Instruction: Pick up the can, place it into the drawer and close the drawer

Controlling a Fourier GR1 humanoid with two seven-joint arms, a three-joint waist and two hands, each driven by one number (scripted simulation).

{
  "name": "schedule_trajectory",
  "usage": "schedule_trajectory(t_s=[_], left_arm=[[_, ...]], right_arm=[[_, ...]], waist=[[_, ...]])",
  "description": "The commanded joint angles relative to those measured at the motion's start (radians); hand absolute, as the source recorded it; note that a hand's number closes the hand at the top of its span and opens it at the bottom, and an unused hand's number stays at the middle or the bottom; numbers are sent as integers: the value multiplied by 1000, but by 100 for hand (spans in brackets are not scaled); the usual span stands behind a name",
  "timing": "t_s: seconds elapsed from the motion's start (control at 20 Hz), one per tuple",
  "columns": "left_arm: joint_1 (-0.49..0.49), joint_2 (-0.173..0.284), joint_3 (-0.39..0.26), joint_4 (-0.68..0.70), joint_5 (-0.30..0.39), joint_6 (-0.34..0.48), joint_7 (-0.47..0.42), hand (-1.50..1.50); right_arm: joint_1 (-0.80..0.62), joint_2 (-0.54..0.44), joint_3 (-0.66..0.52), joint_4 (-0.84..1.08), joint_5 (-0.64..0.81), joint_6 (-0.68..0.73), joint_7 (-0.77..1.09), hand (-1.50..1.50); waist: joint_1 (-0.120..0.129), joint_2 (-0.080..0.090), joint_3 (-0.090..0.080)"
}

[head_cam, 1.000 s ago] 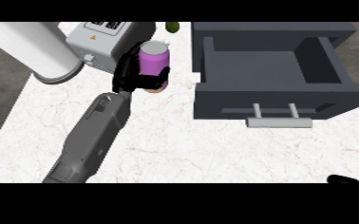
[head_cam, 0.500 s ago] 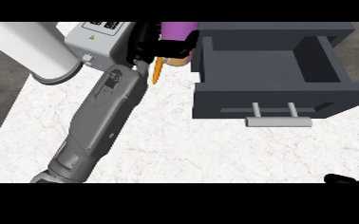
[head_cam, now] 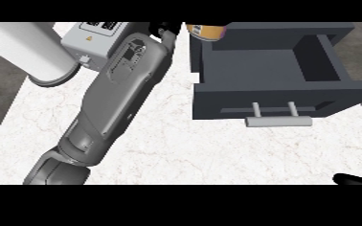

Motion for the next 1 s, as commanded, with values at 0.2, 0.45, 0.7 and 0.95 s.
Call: schedule_trajectory(t_s=[0.2, 0.45, 0.7, 0.95], left_arm=[[-196, -13, -57, 169, 61, 71, 42, 150], [-301, -13, -69, 297, 99, 71, 34, 150], [-379, -13, -122, 377, 161, 117, 17, 150], [-417, -13, -165, 437, 171, 154, -5, 150]], right_arm=[[-58, -46, -19, -16, -32, -4, 70, -150], [-56, -45, -9, -25, -35, 5, 64, -150], [-60, 1, 38, -22, 0, -16, 37, -150], [-128, -93, -61, 59, -85, 14, 63, -150]], waist=[[-25, 5, 0], [-38, 10, 1], [-61, 13, 2], [-66, 15, 3]])
